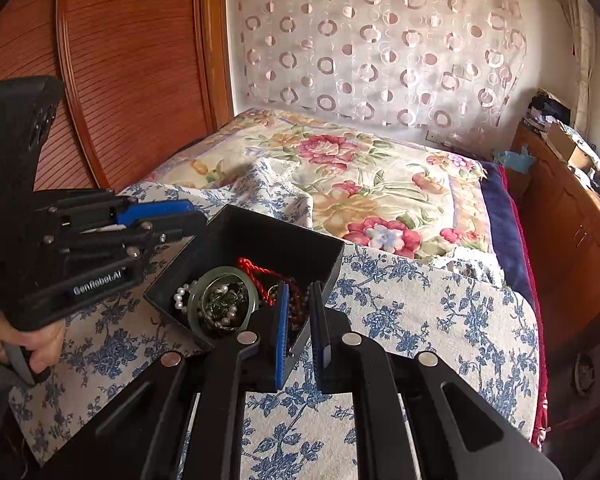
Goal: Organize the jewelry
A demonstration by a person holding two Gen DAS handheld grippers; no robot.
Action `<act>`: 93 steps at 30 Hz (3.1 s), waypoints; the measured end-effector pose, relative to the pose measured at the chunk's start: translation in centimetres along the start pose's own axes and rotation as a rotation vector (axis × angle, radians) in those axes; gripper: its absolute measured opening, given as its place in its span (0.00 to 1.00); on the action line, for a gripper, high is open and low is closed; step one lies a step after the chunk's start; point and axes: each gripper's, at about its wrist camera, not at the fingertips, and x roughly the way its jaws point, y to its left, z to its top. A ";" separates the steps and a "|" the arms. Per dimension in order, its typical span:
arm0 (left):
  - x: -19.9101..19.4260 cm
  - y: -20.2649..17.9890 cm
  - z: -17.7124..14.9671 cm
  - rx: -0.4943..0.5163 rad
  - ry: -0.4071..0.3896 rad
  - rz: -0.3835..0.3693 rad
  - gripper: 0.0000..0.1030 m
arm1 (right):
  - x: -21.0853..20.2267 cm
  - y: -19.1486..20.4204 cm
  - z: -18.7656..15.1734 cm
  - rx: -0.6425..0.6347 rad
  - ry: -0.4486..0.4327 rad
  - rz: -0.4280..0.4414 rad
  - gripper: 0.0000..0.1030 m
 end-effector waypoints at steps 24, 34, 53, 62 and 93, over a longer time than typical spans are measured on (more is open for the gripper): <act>-8.2 -0.7 -4.6 0.021 -0.080 0.031 0.61 | -4.5 2.0 -3.2 0.017 -0.096 0.019 0.11; -11.5 -1.7 -7.3 0.003 -0.107 0.070 0.92 | -7.4 3.2 -6.6 0.066 -0.146 -0.009 0.42; -16.1 -3.0 -12.1 -0.097 -0.139 0.162 0.93 | -14.6 2.7 -11.5 0.216 -0.307 -0.132 0.98; -16.2 -2.7 -12.5 -0.095 -0.138 0.188 0.93 | -14.4 3.6 -12.4 0.213 -0.305 -0.149 0.98; -17.1 -3.5 -12.5 -0.076 -0.165 0.189 0.93 | -14.1 4.0 -12.5 0.209 -0.305 -0.157 0.98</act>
